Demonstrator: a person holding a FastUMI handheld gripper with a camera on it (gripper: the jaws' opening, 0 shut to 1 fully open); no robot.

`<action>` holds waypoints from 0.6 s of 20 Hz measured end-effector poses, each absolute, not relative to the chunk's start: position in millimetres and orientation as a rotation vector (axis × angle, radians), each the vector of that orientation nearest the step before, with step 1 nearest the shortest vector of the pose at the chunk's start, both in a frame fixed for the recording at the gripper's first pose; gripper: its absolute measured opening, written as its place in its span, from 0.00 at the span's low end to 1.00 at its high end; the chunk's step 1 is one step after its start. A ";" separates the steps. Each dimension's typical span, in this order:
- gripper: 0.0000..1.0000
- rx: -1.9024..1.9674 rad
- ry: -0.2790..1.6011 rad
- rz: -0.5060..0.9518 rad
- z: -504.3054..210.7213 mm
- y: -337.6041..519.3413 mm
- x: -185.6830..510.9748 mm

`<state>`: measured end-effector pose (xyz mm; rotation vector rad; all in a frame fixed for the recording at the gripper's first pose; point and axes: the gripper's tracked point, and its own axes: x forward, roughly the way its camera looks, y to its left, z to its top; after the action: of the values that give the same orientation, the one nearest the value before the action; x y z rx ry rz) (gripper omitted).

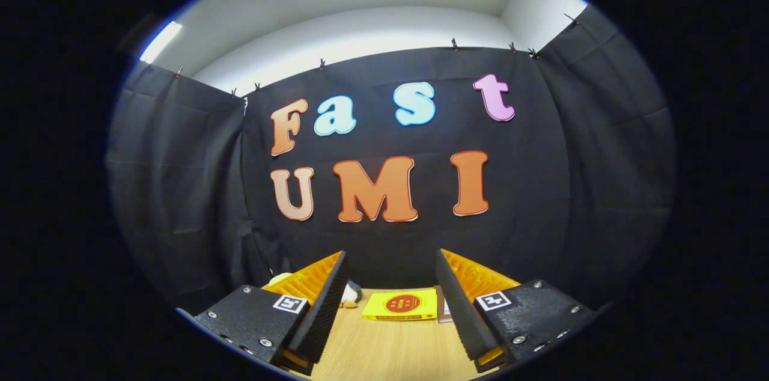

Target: Open the storage box then place both shoes into the box .Put the left shoe in first, then the right shoe, with the right side of both shoes facing outward in a uniform manner.

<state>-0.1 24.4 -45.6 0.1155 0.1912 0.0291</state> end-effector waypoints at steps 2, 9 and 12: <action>0.87 0.124 0.152 0.016 -33.5 13.3 -1.8; 0.88 0.128 0.128 0.023 -29.3 6.7 -11.0; 0.87 0.112 0.133 0.031 -29.7 7.6 -11.6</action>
<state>-11.6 7.6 -29.7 0.1125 0.1334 0.0311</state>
